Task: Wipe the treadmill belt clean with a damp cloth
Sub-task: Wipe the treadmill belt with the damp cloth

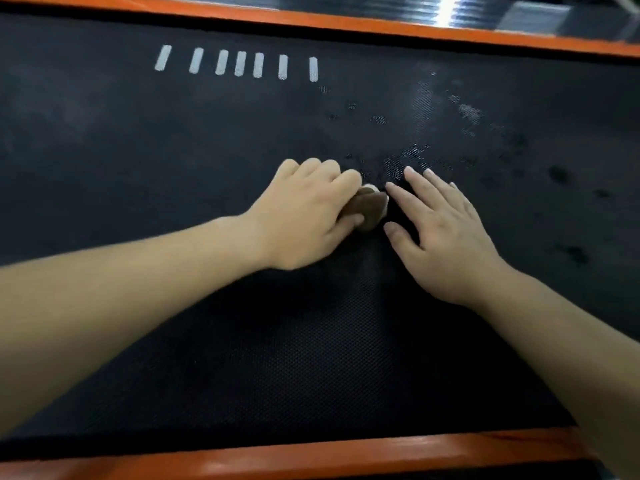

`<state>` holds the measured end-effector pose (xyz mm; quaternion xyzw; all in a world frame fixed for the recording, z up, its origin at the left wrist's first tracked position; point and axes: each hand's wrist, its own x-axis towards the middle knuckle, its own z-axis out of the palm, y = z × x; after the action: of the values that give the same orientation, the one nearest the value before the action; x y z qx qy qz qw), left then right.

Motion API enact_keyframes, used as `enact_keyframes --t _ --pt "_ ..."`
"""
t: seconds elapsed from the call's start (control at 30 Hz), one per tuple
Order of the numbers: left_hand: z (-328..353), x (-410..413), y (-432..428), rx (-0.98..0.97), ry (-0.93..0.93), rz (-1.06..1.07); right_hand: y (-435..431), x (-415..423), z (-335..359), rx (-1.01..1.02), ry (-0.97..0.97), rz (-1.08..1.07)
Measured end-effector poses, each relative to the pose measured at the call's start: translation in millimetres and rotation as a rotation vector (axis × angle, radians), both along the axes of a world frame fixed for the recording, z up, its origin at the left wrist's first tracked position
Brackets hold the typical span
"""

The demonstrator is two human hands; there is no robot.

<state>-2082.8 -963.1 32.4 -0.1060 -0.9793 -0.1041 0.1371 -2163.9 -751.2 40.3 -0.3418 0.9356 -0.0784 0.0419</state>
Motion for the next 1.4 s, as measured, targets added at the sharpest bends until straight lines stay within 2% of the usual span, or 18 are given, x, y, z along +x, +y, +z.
enact_keyframes --t 0.03,0.1,0.2,0.27,0.37,0.43,0.5,0.57,0.67,0.73,0.83,0.9,1.0,1.07,1.13,1.23,1.33,1.4 --pt "2.4 -12.6 -5.0 -0.067 -0.013 0.027 -2.5 -6.3 1.2 0.014 -0.012 0.011" --pt "7.8 -60.8 -24.5 -0.165 -0.068 0.262 -11.5 -20.4 4.5 0.016 -0.033 0.010" --pt "15.0 -119.1 -56.1 -0.043 -0.230 0.552 -23.5 -33.2 3.2 -0.026 -0.027 -0.030" --pt "13.7 -113.2 -50.7 -0.048 -0.208 0.514 -24.9 -32.9 -0.7 -0.038 0.002 -0.031" --pt "4.9 -59.7 -26.8 -0.036 -0.057 0.207 -24.5 -33.0 -2.2 -0.059 0.011 -0.038" --pt "5.1 -40.7 -24.7 -0.004 -0.064 0.061 -24.5 -33.4 -1.8 -0.055 0.027 -0.042" --pt "10.2 -64.2 -35.9 -0.093 -0.086 0.114 -25.1 -33.5 -1.5 -0.044 0.031 -0.035" --pt "12.9 -117.3 -54.5 -0.155 -0.134 0.344 -24.2 -32.7 -1.2 -0.043 0.027 -0.032" --pt "15.6 -167.9 -74.6 0.049 -0.211 0.579 -24.2 -32.2 0.0 -0.054 0.021 -0.032" --pt "11.5 -160.0 -62.6 0.061 -0.149 0.540 -24.5 -33.4 -0.3 -0.051 0.026 -0.025" --pt "-0.5 -115.4 -34.3 -0.028 0.030 0.243 -24.7 -33.0 -0.4 -0.061 0.027 -0.024" --pt "4.0 -117.2 -40.7 -0.068 -0.007 0.154 -24.7 -32.3 -0.3 -0.062 0.027 -0.030" --pt "17.4 -170.2 -69.2 -0.186 -0.123 0.384 -24.5 -32.1 -0.8 -0.069 0.027 -0.025" --pt "23.0 -200.2 -86.3 -0.095 -0.199 0.535 -24.1 -32.3 -1.0 -0.083 0.034 -0.023" --pt "20.6 -211.6 -89.0 0.000 -0.196 0.602 -24.0 -32.1 -0.6 -0.097 0.041 -0.034" --pt "12.6 -192.9 -67.8 0.050 -0.120 0.560 -25.5 -32.5 2.7 -0.084 0.023 -0.074" --pt "2.2 -170.0 -49.4 0.030 -0.016 0.362 -27.2 -33.5 5.3 -0.038 0.005 -0.086" --pt "6.9 -179.1 -54.5 -0.036 -0.025 0.401 -27.5 -32.5 5.3 -0.030 0.003 -0.082"
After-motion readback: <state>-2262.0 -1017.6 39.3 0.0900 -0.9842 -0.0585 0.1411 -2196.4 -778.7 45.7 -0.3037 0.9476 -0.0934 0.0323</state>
